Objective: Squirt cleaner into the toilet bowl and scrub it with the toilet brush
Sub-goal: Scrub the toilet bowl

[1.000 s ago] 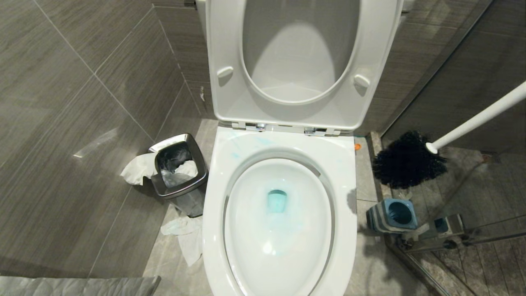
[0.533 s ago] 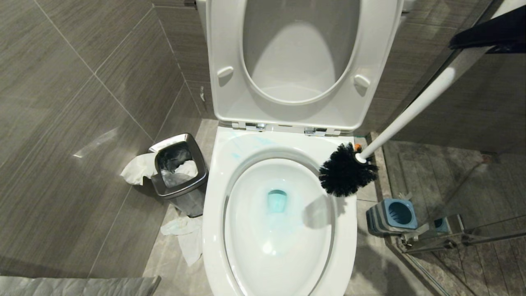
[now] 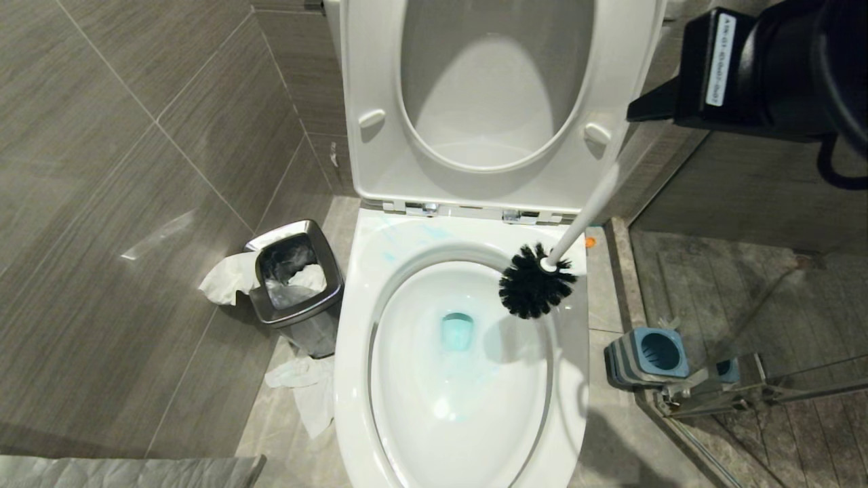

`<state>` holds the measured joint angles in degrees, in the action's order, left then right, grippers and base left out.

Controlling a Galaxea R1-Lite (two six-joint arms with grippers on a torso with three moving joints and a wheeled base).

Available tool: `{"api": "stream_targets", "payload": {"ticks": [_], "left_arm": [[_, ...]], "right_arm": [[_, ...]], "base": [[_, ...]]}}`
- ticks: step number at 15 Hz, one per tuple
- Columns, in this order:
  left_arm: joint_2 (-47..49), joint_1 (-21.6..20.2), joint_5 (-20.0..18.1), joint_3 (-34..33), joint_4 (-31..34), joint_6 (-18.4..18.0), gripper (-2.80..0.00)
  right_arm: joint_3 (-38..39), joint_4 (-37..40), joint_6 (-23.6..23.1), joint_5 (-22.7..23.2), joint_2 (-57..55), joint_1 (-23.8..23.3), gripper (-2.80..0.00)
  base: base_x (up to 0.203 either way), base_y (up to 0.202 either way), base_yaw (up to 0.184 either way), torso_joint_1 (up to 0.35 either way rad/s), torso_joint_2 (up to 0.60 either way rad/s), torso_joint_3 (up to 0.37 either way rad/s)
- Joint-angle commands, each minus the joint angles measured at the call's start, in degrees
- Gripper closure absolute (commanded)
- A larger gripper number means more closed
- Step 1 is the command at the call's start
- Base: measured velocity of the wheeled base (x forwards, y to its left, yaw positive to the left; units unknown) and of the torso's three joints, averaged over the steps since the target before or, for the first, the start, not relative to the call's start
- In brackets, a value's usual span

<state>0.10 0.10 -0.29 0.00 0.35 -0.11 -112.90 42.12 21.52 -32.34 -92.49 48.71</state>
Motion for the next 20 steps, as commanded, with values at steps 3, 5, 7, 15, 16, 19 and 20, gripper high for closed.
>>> {"api": "stream_targets", "payload": {"ticks": [3, 5, 7, 15, 16, 19, 20], "left_arm": [[-0.01, -0.01, -0.06, -0.09, 0.0, -0.07, 0.0], [-0.01, -0.01, -0.06, -0.09, 0.0, 0.02, 0.0], [-0.01, -0.01, -0.06, -0.09, 0.0, 0.02, 0.0], [-0.01, -0.01, -0.06, -0.09, 0.0, 0.02, 0.0], [-0.01, -0.01, -0.06, -0.09, 0.0, 0.02, 0.0], [-0.01, -0.01, -0.06, -0.09, 0.0, 0.02, 0.0], [-0.01, -0.01, 0.0, -0.09, 0.0, 0.02, 0.0]], "right_arm": [[-0.04, -3.01, 1.24, -0.22, -5.25, 1.32, 0.0], [-0.04, -4.4, 1.63, -0.18, -6.82, 2.12, 0.0], [-0.22, -4.5, 3.6, -0.18, -8.19, 2.49, 0.0], [-0.21, -4.69, 5.59, -0.48, -13.07, 2.53, 0.0], [-0.22, -5.52, 5.97, -0.99, -14.07, 2.53, 0.0], [-0.22, -7.22, 5.9, -3.06, -16.33, 2.62, 0.0], [-0.22, -7.22, 5.9, -3.35, -16.72, 2.62, 0.0]], "base": [[0.0, 0.0, 0.0, 0.0, 0.0, 0.0], [0.0, 0.0, 0.0, 0.0, 0.0, 0.0], [0.0, 0.0, 0.0, 0.0, 0.0, 0.0], [0.0, 0.0, 0.0, 0.0, 0.0, 0.0], [0.0, 0.0, 0.0, 0.0, 0.0, 0.0], [0.0, 0.0, 0.0, 0.0, 0.0, 0.0], [0.0, 0.0, 0.0, 0.0, 0.0, 0.0]]}}
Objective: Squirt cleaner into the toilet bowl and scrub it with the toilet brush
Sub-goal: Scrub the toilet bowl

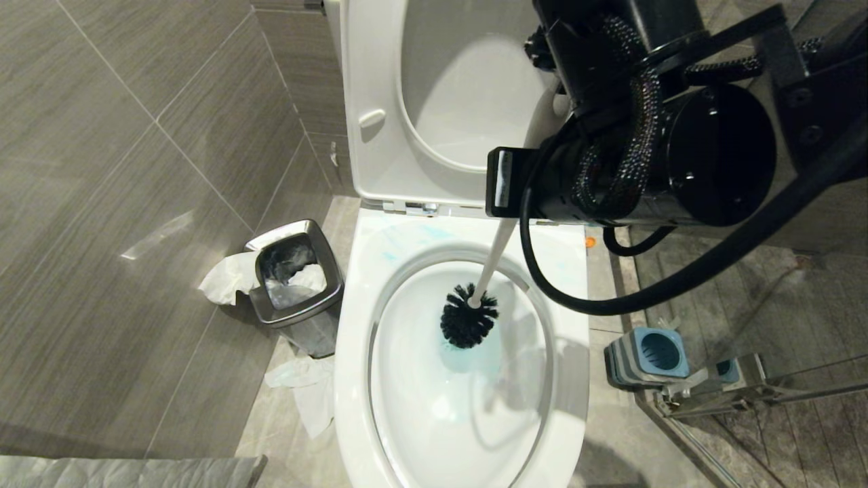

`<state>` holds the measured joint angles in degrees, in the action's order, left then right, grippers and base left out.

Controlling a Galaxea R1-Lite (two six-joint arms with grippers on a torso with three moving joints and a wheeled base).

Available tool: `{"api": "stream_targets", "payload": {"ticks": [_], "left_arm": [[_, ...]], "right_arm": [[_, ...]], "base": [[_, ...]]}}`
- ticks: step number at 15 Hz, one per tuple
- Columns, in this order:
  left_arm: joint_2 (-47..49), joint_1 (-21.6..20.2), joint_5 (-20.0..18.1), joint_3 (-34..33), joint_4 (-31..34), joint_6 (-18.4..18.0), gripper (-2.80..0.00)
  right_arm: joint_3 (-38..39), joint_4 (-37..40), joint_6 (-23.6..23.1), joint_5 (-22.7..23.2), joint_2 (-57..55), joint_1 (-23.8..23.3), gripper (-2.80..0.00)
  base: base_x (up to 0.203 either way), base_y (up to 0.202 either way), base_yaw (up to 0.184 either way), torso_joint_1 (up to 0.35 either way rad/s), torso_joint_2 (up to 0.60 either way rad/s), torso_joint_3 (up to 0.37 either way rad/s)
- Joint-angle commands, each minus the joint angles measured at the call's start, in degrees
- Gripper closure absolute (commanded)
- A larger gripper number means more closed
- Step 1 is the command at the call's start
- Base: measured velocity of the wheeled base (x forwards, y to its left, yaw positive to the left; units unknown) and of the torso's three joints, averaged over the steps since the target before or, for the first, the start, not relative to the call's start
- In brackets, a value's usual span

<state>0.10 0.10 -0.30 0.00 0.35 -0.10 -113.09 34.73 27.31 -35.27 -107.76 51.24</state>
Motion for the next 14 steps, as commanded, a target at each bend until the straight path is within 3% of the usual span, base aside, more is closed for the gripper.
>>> {"api": "stream_targets", "payload": {"ticks": [1, 6, 14], "left_arm": [[-0.01, -0.01, -0.05, -0.09, 0.0, 0.01, 0.0], [-0.01, -0.01, 0.04, -0.12, 0.0, 0.1, 0.0], [-0.01, -0.01, 0.04, -0.09, 0.0, 0.1, 0.0]], "right_arm": [[-0.02, 0.17, 0.11, -0.91, -1.54, 0.09, 0.0], [0.06, 0.34, 0.2, -1.03, -1.24, 0.43, 0.0], [0.77, 1.03, 2.21, -1.3, -1.4, 0.1, 0.0]], "base": [[0.0, 0.0, 0.0, 0.0, 0.0, 0.0], [0.0, 0.0, 0.0, 0.0, 0.0, 0.019], [0.0, 0.0, 0.0, 0.001, 0.0, 0.187]]}}
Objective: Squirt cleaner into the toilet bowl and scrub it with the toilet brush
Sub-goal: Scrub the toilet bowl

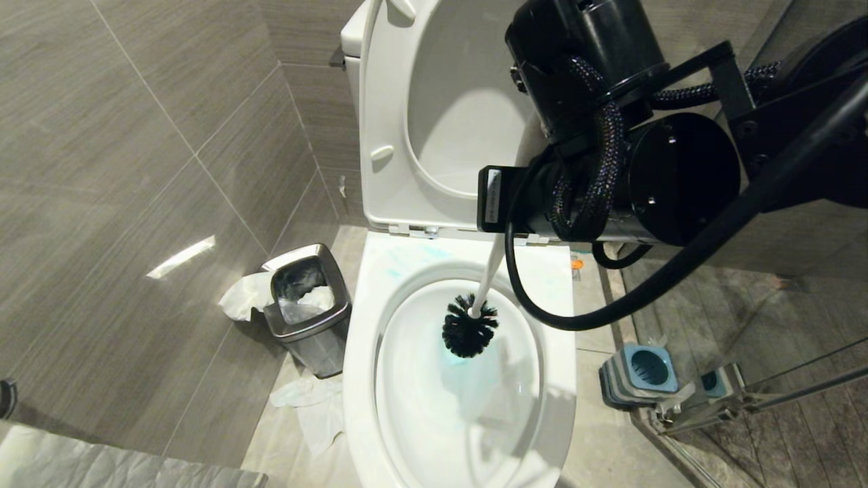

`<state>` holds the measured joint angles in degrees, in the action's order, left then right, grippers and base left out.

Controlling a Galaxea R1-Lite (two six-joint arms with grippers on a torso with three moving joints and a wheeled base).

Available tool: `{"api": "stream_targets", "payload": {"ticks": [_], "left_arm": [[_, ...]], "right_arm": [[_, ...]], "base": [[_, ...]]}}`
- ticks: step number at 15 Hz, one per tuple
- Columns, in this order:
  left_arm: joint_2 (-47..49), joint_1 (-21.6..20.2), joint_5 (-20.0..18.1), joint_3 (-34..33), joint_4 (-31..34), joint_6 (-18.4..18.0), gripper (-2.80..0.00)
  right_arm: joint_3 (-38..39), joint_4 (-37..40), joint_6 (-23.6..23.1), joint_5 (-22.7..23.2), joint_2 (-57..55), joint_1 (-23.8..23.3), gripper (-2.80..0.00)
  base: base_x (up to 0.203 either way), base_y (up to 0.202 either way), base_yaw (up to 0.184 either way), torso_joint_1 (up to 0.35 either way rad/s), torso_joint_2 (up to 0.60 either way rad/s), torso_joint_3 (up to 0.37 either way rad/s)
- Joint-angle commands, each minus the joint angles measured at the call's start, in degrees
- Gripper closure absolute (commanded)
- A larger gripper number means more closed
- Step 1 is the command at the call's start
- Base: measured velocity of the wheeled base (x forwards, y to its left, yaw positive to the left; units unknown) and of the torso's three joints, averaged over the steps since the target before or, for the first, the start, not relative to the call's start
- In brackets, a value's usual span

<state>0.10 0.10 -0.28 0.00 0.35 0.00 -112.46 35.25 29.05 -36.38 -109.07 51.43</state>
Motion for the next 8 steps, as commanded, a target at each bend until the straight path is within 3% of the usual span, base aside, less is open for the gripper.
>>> {"api": "stream_targets", "payload": {"ticks": [1, 8], "left_arm": [[-0.01, -0.01, 0.02, -0.09, 0.01, 0.0, 0.0], [-0.01, -0.01, 0.02, -0.09, 0.09, 0.09, 0.0]], "right_arm": [[0.4, 0.61, 0.48, -0.19, -0.18, -0.19, 0.0], [2.9, 0.44, 1.54, -1.06, -1.67, -1.26, 0.0]], "base": [[0.0, 0.0, 0.0, -0.001, 0.01, 0.199], [0.0, 0.0, 0.0, 0.004, 0.0, 0.199]]}}
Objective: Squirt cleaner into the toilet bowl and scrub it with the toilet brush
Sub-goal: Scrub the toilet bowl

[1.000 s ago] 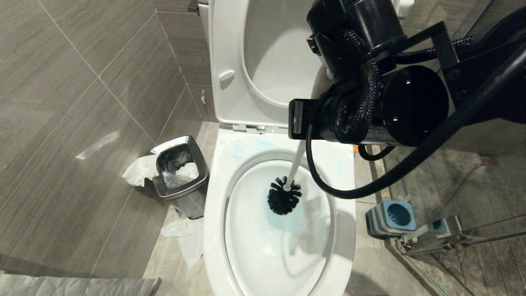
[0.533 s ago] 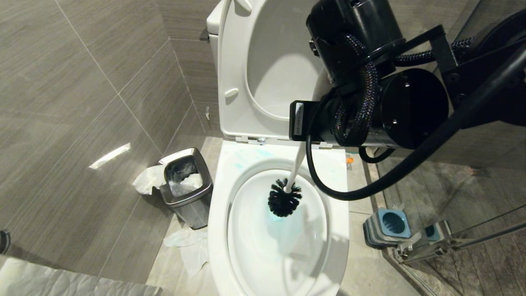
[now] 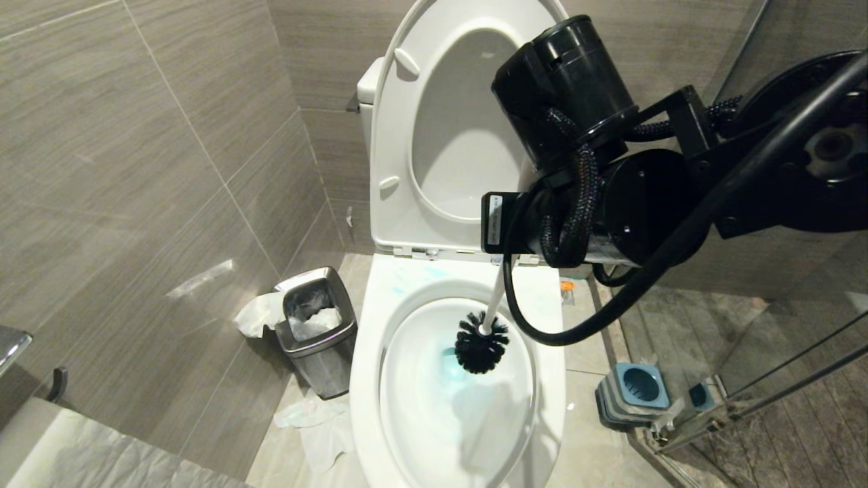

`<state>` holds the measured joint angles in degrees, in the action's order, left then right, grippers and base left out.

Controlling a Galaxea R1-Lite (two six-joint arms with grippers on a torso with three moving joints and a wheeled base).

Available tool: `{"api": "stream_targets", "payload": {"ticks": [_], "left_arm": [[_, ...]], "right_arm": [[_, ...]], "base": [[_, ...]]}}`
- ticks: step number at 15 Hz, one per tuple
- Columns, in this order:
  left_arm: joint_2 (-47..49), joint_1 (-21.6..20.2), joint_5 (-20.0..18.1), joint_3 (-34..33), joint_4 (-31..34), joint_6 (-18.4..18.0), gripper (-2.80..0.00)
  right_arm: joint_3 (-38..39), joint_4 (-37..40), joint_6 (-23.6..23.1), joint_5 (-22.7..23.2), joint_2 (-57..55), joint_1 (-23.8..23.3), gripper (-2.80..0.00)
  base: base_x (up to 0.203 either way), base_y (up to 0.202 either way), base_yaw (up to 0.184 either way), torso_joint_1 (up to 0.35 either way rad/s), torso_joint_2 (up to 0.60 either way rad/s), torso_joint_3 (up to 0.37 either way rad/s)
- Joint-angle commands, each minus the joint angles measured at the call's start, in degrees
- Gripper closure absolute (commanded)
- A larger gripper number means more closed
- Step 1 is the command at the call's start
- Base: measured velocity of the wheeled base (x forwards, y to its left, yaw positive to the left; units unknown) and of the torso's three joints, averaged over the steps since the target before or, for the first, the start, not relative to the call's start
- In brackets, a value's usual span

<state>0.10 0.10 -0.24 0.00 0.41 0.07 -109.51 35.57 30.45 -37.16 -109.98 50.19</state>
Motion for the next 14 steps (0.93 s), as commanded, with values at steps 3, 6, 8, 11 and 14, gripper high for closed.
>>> {"api": "stream_targets", "payload": {"ticks": [3, 6, 8, 11, 14], "left_arm": [[-0.01, -0.01, -0.02, -0.09, 0.02, 0.01, 0.0], [-0.01, -0.01, -0.02, -0.13, 0.02, -0.07, 0.0], [-0.01, -0.01, -0.02, -0.09, 0.02, -0.07, 0.0], [-0.01, -0.01, -0.02, -0.09, 0.02, -0.07, 0.0], [-0.01, -0.01, -0.02, -0.09, -0.06, -0.07, 0.0]], "right_arm": [[-0.58, -0.24, 0.08, -0.37, -2.29, -0.83, 0.0], [-1.05, -0.5, 0.13, -0.28, -3.31, -1.59, 0.0], [-2.01, -0.5, 0.13, 0.12, -4.63, -2.28, 0.0], [-3.36, -1.8, -0.2, 2.34, -8.01, -3.84, 0.0], [-3.43, -6.97, -3.27, 5.09, -12.17, -6.23, 0.0]], "base": [[0.0, 0.0, 0.0, -0.001, 0.0, 0.207], [0.0, 0.0, 0.0, 0.003, 0.0, 0.176], [0.0, 0.0, 0.0, 0.003, 0.0, 0.058], [0.0, 0.0, 0.0, 0.001, 0.0, 0.009], [0.0, 0.0, 0.0, 0.0, 0.0, 0.0]]}}
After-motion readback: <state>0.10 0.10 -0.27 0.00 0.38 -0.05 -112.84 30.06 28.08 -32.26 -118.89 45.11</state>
